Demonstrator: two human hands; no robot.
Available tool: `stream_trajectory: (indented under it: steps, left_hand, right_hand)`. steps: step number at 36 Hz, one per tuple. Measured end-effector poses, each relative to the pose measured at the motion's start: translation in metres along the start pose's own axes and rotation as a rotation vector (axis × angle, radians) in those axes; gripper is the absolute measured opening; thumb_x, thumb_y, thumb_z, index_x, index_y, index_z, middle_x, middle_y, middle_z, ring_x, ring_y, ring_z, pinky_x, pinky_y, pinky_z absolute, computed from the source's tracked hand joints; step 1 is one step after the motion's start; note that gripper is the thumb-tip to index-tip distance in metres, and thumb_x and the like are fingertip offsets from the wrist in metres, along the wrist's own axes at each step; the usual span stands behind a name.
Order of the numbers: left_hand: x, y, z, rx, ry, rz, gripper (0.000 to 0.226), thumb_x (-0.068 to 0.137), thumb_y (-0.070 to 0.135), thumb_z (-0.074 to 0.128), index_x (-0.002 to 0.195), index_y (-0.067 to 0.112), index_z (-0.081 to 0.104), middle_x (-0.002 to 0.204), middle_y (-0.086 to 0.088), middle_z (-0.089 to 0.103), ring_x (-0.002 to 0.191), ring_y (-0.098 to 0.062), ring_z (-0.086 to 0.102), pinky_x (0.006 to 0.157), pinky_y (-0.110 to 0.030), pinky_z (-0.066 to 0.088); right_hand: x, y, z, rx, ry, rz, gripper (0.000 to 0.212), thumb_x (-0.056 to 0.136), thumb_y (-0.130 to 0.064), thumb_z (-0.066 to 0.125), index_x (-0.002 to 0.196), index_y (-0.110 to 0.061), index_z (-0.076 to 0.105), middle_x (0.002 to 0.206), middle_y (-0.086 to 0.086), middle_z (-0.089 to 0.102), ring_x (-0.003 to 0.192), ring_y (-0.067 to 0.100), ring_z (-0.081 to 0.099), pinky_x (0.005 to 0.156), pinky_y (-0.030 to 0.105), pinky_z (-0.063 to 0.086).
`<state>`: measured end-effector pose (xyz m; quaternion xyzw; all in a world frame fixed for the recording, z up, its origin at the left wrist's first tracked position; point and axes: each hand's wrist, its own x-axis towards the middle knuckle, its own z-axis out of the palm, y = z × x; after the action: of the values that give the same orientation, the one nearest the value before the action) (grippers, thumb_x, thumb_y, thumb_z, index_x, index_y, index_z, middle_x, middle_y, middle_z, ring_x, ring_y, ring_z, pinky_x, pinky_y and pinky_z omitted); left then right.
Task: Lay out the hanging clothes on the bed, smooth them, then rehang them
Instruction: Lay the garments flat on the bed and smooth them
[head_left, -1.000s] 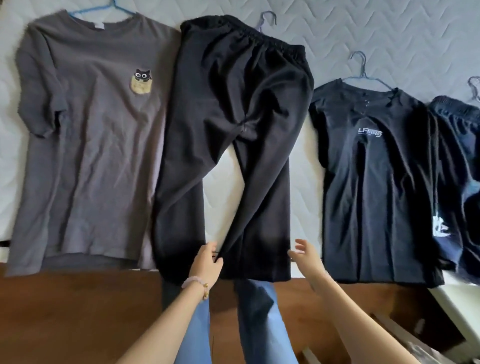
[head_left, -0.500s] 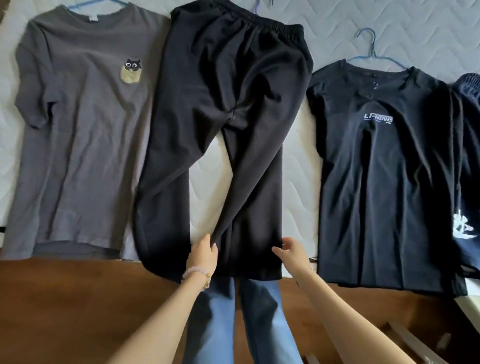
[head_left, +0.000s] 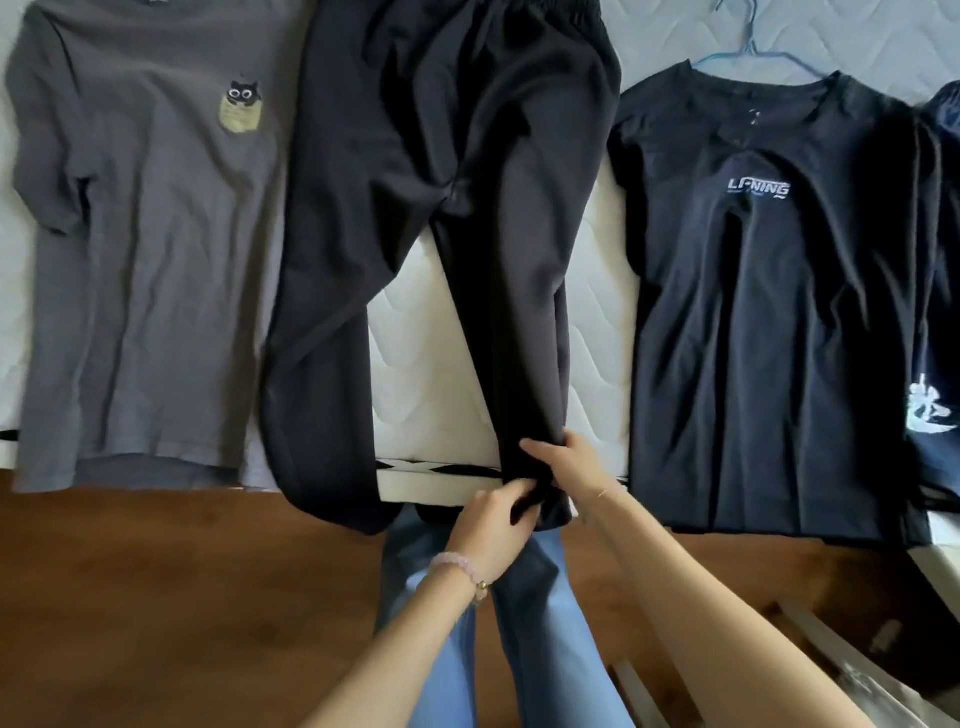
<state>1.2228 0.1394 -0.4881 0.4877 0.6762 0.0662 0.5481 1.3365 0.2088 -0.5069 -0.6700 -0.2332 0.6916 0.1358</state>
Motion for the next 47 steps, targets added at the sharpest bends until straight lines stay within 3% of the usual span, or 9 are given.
stream_trajectory:
  steps: [4,12,20,24,28,33,39,43,47]
  left_hand:
    - [0.011,-0.007,-0.013,-0.215,0.094,-0.08,0.023,0.09,0.008,0.055,0.111,0.013,0.065,0.102,0.002,0.07,0.098,-0.01,0.065,0.096,-0.029,0.05]
    - [0.074,0.0,-0.023,-0.345,0.151,-0.228,0.033,0.092,0.008,0.054,0.125,0.006,0.052,0.111,-0.003,0.061,0.104,-0.016,0.057,0.085,-0.021,0.04]
    - [0.105,0.017,-0.002,-0.33,-0.008,-0.361,0.032,0.084,0.016,0.063,0.113,0.006,0.051,0.105,-0.008,0.06,0.1,-0.027,0.058,0.092,-0.038,0.047]
    - [0.095,0.009,0.016,-0.244,-0.106,-0.383,0.01,0.084,0.007,0.056,0.095,0.005,0.056,0.093,-0.012,0.061,0.089,-0.029,0.059,0.074,-0.036,0.048]
    - [0.078,-0.016,0.021,-0.302,-0.033,-0.395,0.002,0.083,0.009,0.061,0.081,0.007,0.061,0.081,-0.012,0.063,0.083,-0.029,0.062,0.08,-0.046,0.053]
    - [0.048,-0.025,-0.012,-0.547,0.099,-0.387,0.007,0.079,0.014,0.066,0.078,0.014,0.06,0.087,-0.014,0.065,0.088,-0.03,0.063,0.092,-0.054,0.05]
    - [0.019,-0.017,-0.049,-0.465,0.071,-0.189,0.005,0.093,0.008,0.053,0.093,0.005,0.057,0.097,-0.014,0.063,0.093,-0.024,0.059,0.091,-0.043,0.05]
    - [0.015,-0.003,-0.053,-0.443,0.164,-0.138,0.018,0.096,0.012,0.049,0.079,0.013,0.05,0.079,0.001,0.058,0.074,-0.011,0.055,0.066,-0.006,0.045]
    - [0.015,-0.008,-0.047,-0.589,0.047,-0.251,0.027,0.082,0.042,0.064,0.092,0.018,0.059,0.102,0.0,0.068,0.097,-0.018,0.062,0.088,-0.034,0.051]
  right_hand:
    - [0.003,0.011,-0.035,0.196,-0.025,0.109,0.019,0.093,-0.015,0.056,0.109,-0.006,0.058,0.1,0.011,0.065,0.086,0.021,0.064,0.078,0.032,0.055]
    - [0.012,0.023,-0.086,0.334,0.096,0.128,0.013,0.095,-0.012,0.05,0.1,-0.011,0.062,0.093,0.008,0.065,0.083,0.021,0.063,0.077,0.033,0.054]
    - [0.017,0.024,-0.092,0.178,0.19,0.079,0.012,0.093,-0.009,0.051,0.088,-0.012,0.061,0.082,0.008,0.057,0.073,0.019,0.057,0.06,0.026,0.054]
    - [0.011,0.03,-0.084,0.092,0.136,0.123,0.014,0.087,-0.002,0.052,0.081,-0.012,0.058,0.077,0.003,0.061,0.069,0.013,0.06,0.062,0.02,0.055]
    - [0.002,0.036,-0.078,-0.01,0.051,0.183,0.017,0.083,0.004,0.052,0.092,-0.008,0.06,0.083,0.005,0.062,0.071,0.014,0.061,0.06,0.022,0.055]
    - [-0.003,0.034,-0.079,-0.033,0.192,0.139,0.025,0.083,0.007,0.045,0.068,-0.01,0.057,0.072,0.009,0.057,0.066,0.015,0.057,0.05,0.015,0.052]
    - [-0.015,0.028,-0.083,0.116,0.126,0.115,0.033,0.085,0.011,0.038,0.078,-0.013,0.059,0.07,0.004,0.055,0.064,0.013,0.055,0.062,0.028,0.055]
    - [-0.019,0.04,-0.071,0.207,0.114,0.044,0.024,0.093,0.005,0.04,0.09,-0.006,0.061,0.078,0.006,0.057,0.067,0.014,0.054,0.051,0.017,0.052]
    - [-0.019,0.053,-0.061,0.313,0.164,0.084,0.017,0.095,-0.018,0.051,0.085,-0.011,0.062,0.076,0.002,0.056,0.063,0.008,0.053,0.057,0.023,0.048]
